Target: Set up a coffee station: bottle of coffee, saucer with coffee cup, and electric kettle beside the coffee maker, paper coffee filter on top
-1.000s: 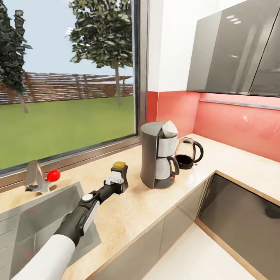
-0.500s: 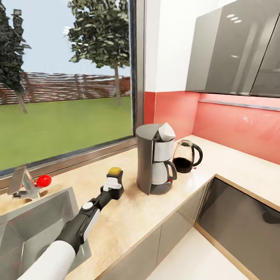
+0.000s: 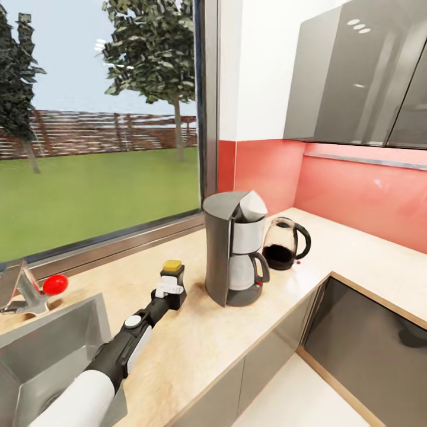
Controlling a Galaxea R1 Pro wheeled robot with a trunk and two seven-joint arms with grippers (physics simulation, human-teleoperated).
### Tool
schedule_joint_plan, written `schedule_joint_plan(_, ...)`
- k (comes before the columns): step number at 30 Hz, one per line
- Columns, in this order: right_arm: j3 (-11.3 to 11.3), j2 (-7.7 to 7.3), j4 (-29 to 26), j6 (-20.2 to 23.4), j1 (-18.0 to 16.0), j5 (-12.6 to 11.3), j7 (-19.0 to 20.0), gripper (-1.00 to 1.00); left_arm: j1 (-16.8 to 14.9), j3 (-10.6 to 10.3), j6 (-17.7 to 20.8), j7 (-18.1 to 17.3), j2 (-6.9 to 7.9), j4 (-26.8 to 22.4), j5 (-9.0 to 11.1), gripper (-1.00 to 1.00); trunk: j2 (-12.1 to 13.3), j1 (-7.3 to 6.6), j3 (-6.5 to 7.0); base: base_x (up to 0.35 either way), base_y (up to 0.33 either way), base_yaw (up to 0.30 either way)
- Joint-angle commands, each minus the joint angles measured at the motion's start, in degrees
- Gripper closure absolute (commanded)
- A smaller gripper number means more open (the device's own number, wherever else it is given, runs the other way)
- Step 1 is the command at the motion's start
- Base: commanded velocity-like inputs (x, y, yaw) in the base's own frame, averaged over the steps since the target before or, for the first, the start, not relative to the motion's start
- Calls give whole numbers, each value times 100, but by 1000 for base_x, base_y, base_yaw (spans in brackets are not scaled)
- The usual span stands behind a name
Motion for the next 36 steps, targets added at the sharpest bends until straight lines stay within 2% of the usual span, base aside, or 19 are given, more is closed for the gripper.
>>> schedule_joint_plan(1, 49, 1, 5, -21, -5, -54, -11, -100, -7, -4, -32, -18, 1, 27, 45, 100, -13, 6, -12, 213, -138, 0)
schedule_joint_plan(14, 49, 1, 5, -21, -1, -54, -11, -100, -7, -2, -73, -18, -3, 58, 51, 100, -13, 6, -12, 101, -54, 0)
schedule_joint_plan(25, 49, 1, 9, -23, -5, -54, -10, -100, 2, -4, -522, -19, -45, 291, 54, 100, -13, 6, -12, 20, -8, 0)
schedule_joint_plan(36, 49, 1, 13, -23, -6, -54, -14, -100, 29, -9, -592, -25, -69, 404, 47, 100, -13, 6, -12, 24, -5, 0)
